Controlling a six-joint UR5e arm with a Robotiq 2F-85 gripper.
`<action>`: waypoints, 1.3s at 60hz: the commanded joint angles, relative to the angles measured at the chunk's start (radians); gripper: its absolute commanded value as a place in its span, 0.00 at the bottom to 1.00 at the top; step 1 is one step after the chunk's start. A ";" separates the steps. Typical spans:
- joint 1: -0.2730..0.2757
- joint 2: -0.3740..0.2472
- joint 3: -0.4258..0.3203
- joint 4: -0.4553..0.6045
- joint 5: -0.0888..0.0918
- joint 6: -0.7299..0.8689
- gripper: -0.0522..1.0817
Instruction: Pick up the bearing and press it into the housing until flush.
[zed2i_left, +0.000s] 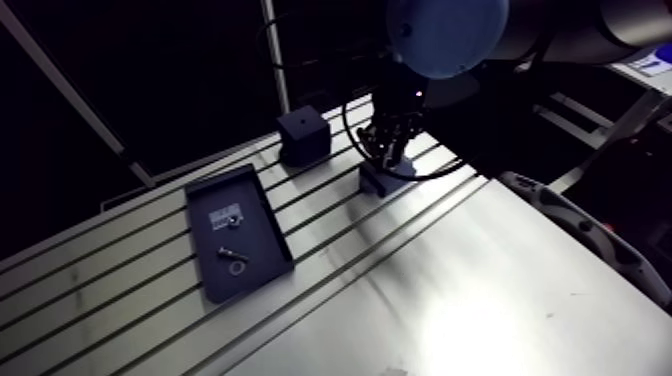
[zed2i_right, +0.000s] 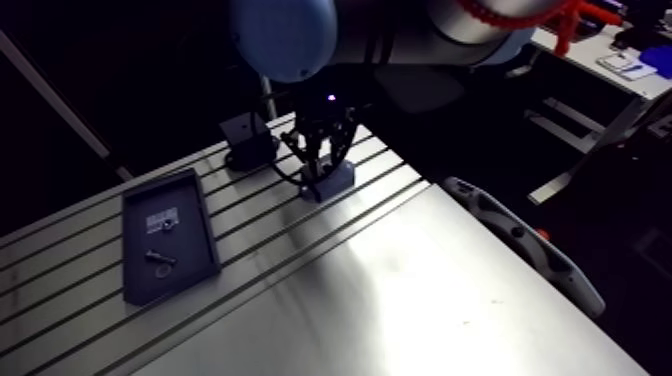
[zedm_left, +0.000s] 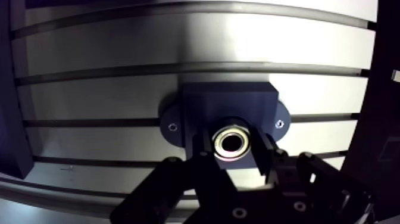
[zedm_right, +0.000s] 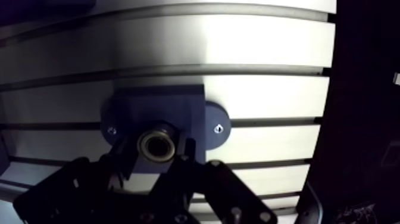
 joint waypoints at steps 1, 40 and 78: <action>-0.002 0.000 -0.001 -0.001 0.001 -0.001 0.60; -0.003 0.012 -0.001 -0.001 0.000 -0.003 0.60; -0.003 -0.082 -0.061 0.109 -0.009 -0.004 0.06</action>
